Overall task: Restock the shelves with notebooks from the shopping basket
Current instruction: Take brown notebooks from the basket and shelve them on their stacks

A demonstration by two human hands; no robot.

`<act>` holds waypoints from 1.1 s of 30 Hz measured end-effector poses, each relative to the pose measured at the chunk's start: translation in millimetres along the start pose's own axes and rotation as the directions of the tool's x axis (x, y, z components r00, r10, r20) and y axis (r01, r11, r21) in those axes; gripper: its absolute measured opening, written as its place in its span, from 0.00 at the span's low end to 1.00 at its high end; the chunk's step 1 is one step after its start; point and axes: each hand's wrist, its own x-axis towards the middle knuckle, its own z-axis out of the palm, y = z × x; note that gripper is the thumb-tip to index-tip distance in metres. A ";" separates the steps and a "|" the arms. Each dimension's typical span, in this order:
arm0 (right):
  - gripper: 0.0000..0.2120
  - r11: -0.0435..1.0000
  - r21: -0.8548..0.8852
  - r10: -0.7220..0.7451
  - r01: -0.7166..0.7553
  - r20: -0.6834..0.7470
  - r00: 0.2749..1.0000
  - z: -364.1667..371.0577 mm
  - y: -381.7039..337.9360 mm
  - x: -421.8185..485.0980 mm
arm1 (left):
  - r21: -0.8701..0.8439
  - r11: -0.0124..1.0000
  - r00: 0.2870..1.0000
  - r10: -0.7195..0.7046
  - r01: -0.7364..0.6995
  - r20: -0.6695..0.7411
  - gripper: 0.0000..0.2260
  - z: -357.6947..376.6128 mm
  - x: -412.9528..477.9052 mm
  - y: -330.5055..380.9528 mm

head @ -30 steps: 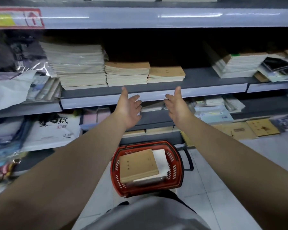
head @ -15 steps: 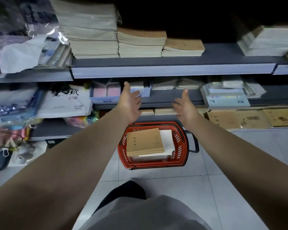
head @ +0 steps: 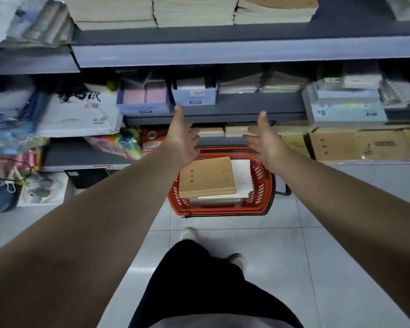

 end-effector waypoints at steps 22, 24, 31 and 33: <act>0.39 0.951 0.066 0.306 -0.302 -0.062 0.950 12.0 204.6 158.7 | -0.271 0.918 0.927 -0.339 0.289 -0.160 0.40 -84.8 161.4 -172.9; 0.39 0.948 0.075 0.314 -0.309 -0.066 0.947 15.0 218.5 172.6 | -0.312 0.901 0.911 -0.368 0.301 -0.186 0.40 -92.0 174.9 -189.3; 0.40 0.936 0.062 0.349 -0.346 -0.043 0.936 26.5 256.1 215.1 | -0.365 0.872 0.871 -0.428 0.327 -0.241 0.41 -117.1 216.6 -226.6; 0.39 0.935 0.050 0.354 -0.351 -0.073 0.932 28.3 262.0 223.7 | -0.395 0.858 0.864 -0.441 0.327 -0.242 0.42 -120.8 224.4 -233.4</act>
